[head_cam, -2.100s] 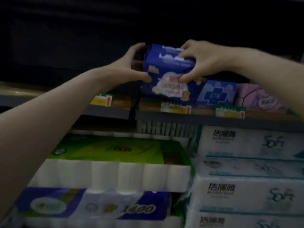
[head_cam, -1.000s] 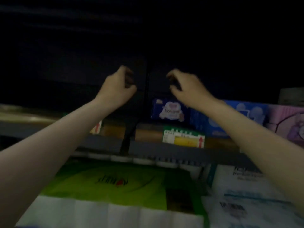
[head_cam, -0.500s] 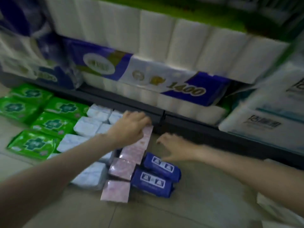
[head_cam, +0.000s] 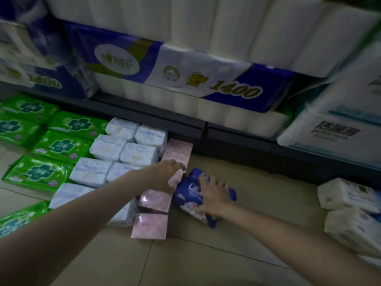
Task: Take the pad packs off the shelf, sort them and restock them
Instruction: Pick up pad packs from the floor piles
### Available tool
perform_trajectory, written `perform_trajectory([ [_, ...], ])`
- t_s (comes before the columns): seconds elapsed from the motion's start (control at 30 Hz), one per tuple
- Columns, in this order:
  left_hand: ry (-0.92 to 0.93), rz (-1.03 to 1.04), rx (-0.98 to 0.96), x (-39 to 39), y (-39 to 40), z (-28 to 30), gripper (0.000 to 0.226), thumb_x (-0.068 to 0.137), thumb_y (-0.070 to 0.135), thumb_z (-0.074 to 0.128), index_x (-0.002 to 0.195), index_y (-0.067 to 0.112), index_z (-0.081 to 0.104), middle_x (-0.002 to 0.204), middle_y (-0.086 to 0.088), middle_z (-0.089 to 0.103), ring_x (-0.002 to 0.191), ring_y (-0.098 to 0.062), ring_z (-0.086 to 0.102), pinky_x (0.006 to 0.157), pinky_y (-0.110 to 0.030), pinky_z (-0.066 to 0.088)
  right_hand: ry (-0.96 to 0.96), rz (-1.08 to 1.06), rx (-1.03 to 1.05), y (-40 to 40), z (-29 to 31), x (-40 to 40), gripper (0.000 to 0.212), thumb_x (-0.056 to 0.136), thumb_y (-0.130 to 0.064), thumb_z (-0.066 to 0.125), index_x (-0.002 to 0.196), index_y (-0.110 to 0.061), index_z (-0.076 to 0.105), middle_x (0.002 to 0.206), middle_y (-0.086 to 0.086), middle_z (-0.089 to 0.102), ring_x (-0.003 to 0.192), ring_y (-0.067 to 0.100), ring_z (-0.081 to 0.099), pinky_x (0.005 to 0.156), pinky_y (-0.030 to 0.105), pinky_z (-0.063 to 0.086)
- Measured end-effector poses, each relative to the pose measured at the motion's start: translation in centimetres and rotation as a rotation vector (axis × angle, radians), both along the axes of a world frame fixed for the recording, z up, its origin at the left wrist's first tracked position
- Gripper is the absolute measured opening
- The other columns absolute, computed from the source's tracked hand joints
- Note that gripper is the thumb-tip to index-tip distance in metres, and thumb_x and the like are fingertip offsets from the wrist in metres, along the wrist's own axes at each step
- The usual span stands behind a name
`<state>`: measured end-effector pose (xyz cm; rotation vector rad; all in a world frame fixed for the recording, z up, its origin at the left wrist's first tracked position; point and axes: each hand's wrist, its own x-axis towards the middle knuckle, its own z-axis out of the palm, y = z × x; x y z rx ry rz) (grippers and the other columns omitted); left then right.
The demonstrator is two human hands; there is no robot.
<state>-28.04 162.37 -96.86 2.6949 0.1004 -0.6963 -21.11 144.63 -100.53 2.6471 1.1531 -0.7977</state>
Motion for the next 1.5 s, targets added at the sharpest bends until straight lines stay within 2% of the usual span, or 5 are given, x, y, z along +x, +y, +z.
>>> perform_trajectory([
  [0.27,0.013,0.331,-0.662,2.9,-0.7,5.9,0.117,0.059,0.021,0.087,0.147,0.024,0.009,0.136,0.0,0.048,0.115,-0.014,0.052,0.093,-0.027,0.046,0.375,-0.442,0.466,-1.2,10.6,7.2,0.067,0.071,-0.036,0.078,0.117,-0.022,0.031,0.123,0.002,0.047,0.103,0.017,0.053,0.086,0.03,0.043],
  [0.43,-0.175,0.481,-1.08,5.8,1.4,15.8,0.045,0.071,0.002,0.07,0.109,0.02,0.053,0.097,-0.004,0.071,0.088,-0.021,0.069,0.078,-0.036,0.058,0.678,-0.61,0.838,-0.6,19.6,8.1,0.057,0.076,-0.026,0.073,0.121,-0.022,0.038,0.11,0.004,0.06,0.088,0.017,0.064,0.07,0.028,0.054],
  [0.57,-0.43,0.375,-1.097,6.3,3.6,25.8,0.068,0.044,0.025,0.09,0.102,0.027,0.056,0.089,0.0,0.072,0.074,-0.016,0.071,0.061,-0.028,0.058,0.756,-0.463,1.089,-0.5,29.8,7.8,0.02,0.081,-0.038,0.06,0.091,-0.022,0.053,0.071,-0.006,0.063,0.055,0.004,0.059,0.049,0.017,0.045],
  [1.07,-1.018,0.042,-1.427,9.4,1.9,49.4,0.052,0.068,0.029,0.077,0.112,0.021,0.051,0.099,0.005,0.071,0.09,-0.008,0.068,0.069,-0.024,0.056,0.435,0.215,1.325,-2.6,57.0,13.4,0.027,0.076,-0.023,0.066,0.102,-0.021,0.059,0.088,-0.004,0.07,0.081,0.011,0.067,0.071,0.026,0.054],
  [1.5,-1.132,0.247,-1.689,17.7,1.0,52.7,0.039,0.087,0.016,0.057,0.124,0.01,0.048,0.108,-0.008,0.067,0.087,-0.017,0.07,0.065,-0.028,0.057,0.177,-0.045,1.525,0.6,59.7,23.3,0.062,0.066,-0.009,0.076,0.121,-0.015,0.046,0.104,0.015,0.063,0.091,0.028,0.061,0.078,0.041,0.05],
])
